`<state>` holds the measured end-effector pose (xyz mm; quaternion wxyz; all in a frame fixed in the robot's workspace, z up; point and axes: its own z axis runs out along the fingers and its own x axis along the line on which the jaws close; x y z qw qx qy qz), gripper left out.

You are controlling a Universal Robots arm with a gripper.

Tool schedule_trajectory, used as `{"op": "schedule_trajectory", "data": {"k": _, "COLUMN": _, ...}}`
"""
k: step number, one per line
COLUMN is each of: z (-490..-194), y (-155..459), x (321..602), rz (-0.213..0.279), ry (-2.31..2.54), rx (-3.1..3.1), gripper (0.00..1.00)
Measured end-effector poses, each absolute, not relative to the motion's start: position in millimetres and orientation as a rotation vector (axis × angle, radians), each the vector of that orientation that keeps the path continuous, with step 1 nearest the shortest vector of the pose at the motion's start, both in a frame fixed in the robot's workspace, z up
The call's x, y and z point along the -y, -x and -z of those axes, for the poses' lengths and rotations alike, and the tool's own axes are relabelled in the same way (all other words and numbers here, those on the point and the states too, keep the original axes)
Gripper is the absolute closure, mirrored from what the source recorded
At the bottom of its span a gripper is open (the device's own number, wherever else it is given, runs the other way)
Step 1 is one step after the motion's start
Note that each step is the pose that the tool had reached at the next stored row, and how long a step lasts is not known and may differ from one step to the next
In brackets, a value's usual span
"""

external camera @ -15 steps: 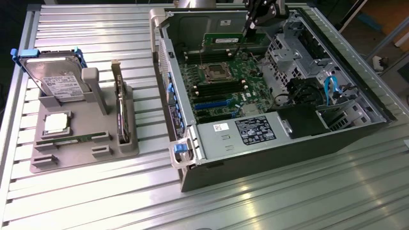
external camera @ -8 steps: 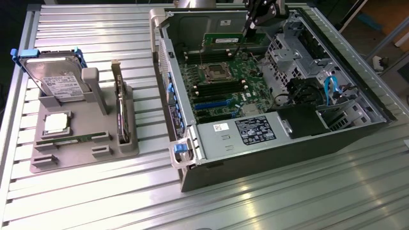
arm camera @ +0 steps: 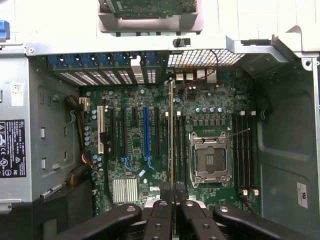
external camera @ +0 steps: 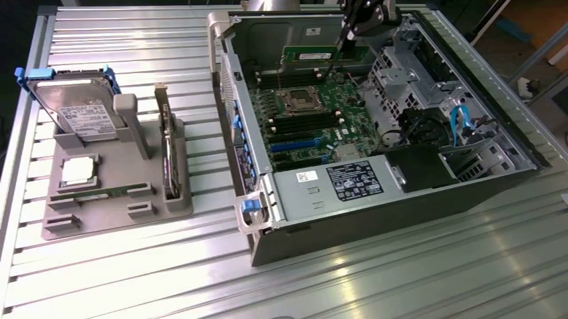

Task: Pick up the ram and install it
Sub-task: 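Insert the ram into the slot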

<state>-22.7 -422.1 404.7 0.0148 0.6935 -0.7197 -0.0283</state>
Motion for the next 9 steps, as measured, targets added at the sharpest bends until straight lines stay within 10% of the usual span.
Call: {"op": "schedule_trajectory", "data": {"k": 9, "z": -404.4, "y": 22.7, "x": 422.1, "rz": 0.088, "ry": -2.159, "rx": 2.240, "gripper": 0.88}}
